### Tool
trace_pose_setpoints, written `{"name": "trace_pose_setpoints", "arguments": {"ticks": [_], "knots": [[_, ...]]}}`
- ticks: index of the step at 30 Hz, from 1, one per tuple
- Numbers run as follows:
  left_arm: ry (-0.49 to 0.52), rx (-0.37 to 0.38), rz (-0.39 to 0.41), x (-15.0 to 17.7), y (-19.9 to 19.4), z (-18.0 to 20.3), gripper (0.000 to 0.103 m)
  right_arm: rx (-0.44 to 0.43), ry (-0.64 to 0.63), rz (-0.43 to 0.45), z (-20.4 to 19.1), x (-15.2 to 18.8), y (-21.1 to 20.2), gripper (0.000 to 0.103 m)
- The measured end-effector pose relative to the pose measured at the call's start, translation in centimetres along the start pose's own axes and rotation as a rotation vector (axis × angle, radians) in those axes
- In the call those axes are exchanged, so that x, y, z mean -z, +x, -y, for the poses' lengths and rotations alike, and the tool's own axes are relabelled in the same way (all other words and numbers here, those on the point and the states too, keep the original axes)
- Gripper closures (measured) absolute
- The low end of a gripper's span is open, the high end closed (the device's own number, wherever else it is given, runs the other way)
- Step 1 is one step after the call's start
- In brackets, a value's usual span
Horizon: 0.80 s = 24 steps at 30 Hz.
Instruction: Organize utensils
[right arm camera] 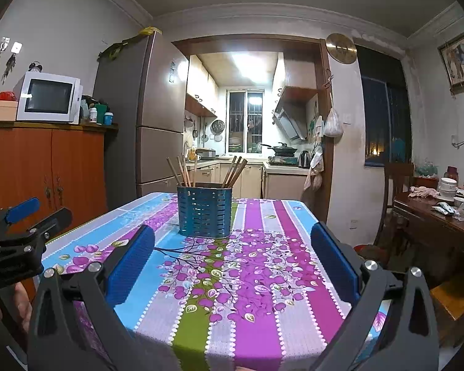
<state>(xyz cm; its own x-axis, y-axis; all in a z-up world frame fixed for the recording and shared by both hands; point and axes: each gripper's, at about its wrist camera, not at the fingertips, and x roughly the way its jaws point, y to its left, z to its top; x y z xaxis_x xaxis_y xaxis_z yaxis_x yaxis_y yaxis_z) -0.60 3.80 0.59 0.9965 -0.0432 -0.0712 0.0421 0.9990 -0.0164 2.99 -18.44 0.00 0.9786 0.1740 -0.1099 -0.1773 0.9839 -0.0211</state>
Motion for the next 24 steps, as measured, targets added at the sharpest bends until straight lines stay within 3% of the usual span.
{"name": "trace_pose_setpoints", "arguments": {"ticks": [24], "knots": [[0.01, -0.053, -0.059, 0.9, 1.2, 0.2, 0.005, 0.003, -0.005, -0.029, -0.1, 1.3, 0.1, 0.005]]}}
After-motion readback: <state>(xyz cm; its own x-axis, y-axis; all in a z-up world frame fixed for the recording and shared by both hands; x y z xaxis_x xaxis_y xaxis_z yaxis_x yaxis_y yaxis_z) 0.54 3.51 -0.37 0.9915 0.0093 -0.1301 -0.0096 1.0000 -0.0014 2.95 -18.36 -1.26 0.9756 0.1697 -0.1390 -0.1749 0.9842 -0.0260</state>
